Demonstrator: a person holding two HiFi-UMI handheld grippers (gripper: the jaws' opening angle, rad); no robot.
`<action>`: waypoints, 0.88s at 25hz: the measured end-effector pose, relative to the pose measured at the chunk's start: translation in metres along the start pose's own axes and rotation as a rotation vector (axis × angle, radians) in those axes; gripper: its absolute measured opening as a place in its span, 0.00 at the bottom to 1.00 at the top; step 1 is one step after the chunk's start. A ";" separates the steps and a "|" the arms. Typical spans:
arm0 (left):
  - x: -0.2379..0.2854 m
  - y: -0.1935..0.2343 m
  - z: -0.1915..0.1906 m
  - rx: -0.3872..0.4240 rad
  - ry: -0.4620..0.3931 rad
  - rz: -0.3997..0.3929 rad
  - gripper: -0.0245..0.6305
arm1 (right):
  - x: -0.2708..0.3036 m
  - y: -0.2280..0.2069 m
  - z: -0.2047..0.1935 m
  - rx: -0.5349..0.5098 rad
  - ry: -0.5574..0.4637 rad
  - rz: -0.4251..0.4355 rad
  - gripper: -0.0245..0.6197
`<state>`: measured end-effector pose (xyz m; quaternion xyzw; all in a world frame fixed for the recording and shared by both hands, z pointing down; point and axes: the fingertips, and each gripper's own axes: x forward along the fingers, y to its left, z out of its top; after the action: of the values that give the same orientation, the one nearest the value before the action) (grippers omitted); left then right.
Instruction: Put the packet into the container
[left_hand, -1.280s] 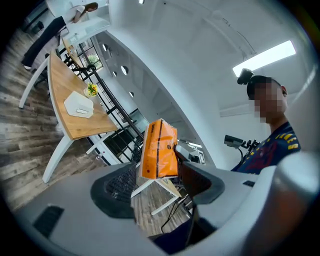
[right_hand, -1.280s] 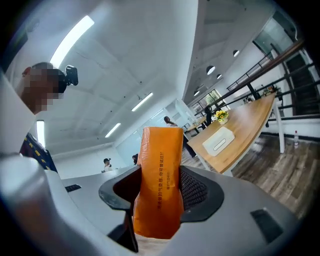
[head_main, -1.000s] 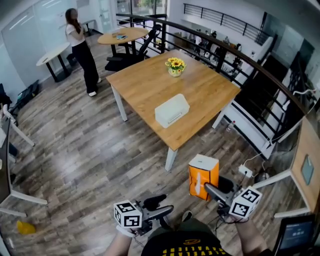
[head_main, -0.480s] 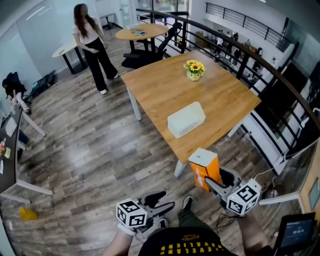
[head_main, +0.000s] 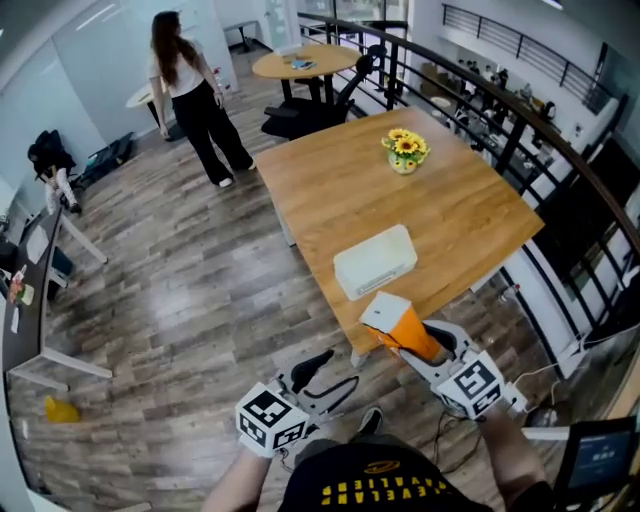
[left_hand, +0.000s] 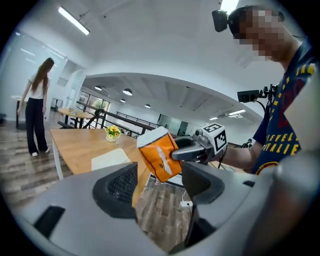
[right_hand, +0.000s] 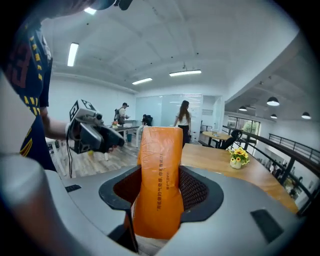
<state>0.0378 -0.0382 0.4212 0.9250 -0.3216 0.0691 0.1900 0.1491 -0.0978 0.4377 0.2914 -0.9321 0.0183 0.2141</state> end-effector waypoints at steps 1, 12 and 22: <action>0.007 0.001 0.010 0.010 -0.015 0.010 0.46 | 0.004 -0.007 -0.001 -0.028 0.012 0.013 0.40; 0.059 0.018 0.083 -0.028 -0.117 0.000 0.46 | 0.049 -0.060 0.015 -0.261 0.072 0.075 0.40; 0.092 0.088 0.076 -0.103 -0.098 -0.050 0.46 | 0.110 -0.098 0.013 -0.659 0.250 0.116 0.40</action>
<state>0.0555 -0.1840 0.4010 0.9241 -0.3103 0.0023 0.2229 0.1166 -0.2404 0.4617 0.1490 -0.8695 -0.2355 0.4078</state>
